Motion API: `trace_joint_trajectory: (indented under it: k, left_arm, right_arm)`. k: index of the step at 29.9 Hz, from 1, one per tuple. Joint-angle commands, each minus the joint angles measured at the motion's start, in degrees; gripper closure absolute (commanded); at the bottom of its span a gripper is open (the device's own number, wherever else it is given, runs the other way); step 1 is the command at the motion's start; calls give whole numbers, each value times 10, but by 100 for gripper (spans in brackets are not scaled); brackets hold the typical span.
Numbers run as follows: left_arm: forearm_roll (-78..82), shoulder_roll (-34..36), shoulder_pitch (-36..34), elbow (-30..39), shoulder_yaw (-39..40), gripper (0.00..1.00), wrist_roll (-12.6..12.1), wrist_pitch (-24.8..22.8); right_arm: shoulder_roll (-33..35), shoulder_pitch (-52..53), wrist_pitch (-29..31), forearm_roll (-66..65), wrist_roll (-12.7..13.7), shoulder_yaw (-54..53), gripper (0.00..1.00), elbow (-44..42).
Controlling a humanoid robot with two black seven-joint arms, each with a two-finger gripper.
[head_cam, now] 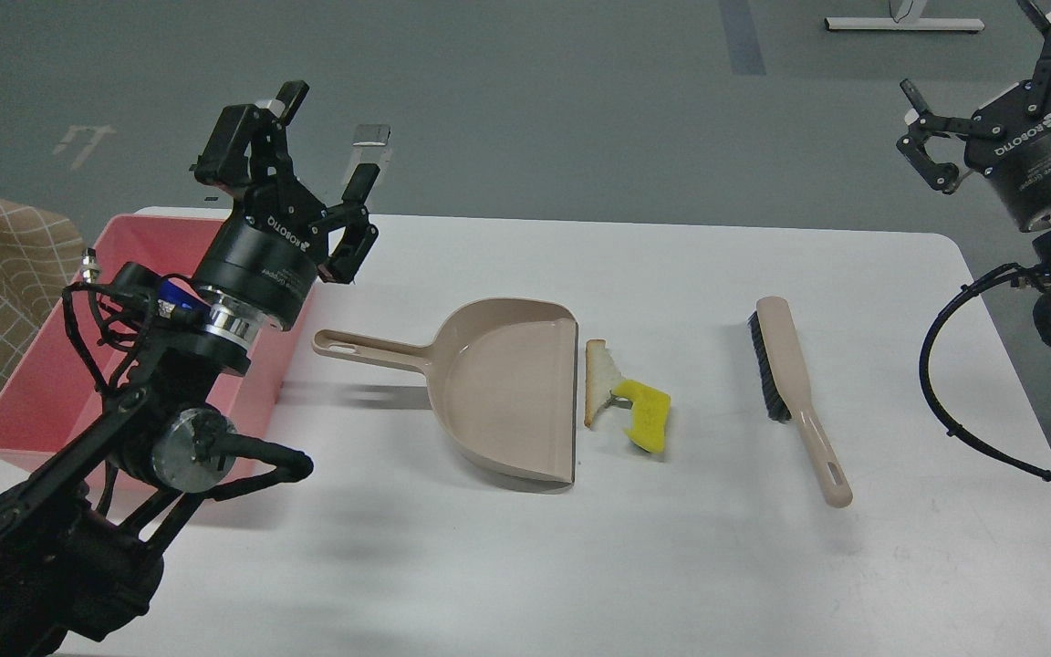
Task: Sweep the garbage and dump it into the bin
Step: 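Lower the left gripper toward the dustpan handle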
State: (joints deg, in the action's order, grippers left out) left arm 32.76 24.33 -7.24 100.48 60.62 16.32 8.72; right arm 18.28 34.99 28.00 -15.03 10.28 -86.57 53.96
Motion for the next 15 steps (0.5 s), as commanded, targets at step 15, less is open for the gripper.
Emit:
trace_joint_trajectory:
  k: [15]
  left_arm:
    - [98,-24,84,5,-26,2,4,49]
  right_arm:
    - [0,-4,0,-1,0,0,0,-2]
